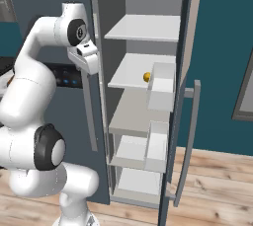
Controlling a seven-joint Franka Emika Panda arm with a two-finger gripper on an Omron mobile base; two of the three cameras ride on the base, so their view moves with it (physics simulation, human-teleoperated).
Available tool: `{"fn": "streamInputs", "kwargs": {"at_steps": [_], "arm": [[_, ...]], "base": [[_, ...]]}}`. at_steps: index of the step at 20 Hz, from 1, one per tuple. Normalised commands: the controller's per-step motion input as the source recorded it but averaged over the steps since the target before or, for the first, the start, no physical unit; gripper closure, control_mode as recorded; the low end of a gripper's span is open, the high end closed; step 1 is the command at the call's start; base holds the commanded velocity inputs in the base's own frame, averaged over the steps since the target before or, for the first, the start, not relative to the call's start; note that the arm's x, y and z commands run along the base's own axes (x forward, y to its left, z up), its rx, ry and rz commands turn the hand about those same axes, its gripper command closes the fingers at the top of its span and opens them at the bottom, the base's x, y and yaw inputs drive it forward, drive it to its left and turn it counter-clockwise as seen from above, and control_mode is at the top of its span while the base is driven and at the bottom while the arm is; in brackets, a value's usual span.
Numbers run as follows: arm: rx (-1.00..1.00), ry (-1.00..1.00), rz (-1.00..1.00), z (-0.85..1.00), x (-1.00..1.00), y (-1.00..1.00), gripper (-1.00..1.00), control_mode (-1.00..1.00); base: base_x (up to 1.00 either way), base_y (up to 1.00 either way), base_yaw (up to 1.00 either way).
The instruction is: Retrieve a lemon from the fridge and place it on the cutting board with the fish.
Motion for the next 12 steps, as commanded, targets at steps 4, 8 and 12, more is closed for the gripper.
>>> {"fn": "streamInputs", "kwargs": {"at_steps": [4,8,12], "arm": [[0.01,-0.34,0.01,0.0,0.01,0.21,-1.0,-1.0],[0.0,-0.34,0.13,0.0,0.23,0.04,-1.0,-1.0],[-0.06,-0.17,0.34,0.0,0.29,0.11,-1.0,-1.0]], "base": [[0.0,0.0,0.0],[0.0,0.0,0.0],[0.0,0.0,0.0]]}}
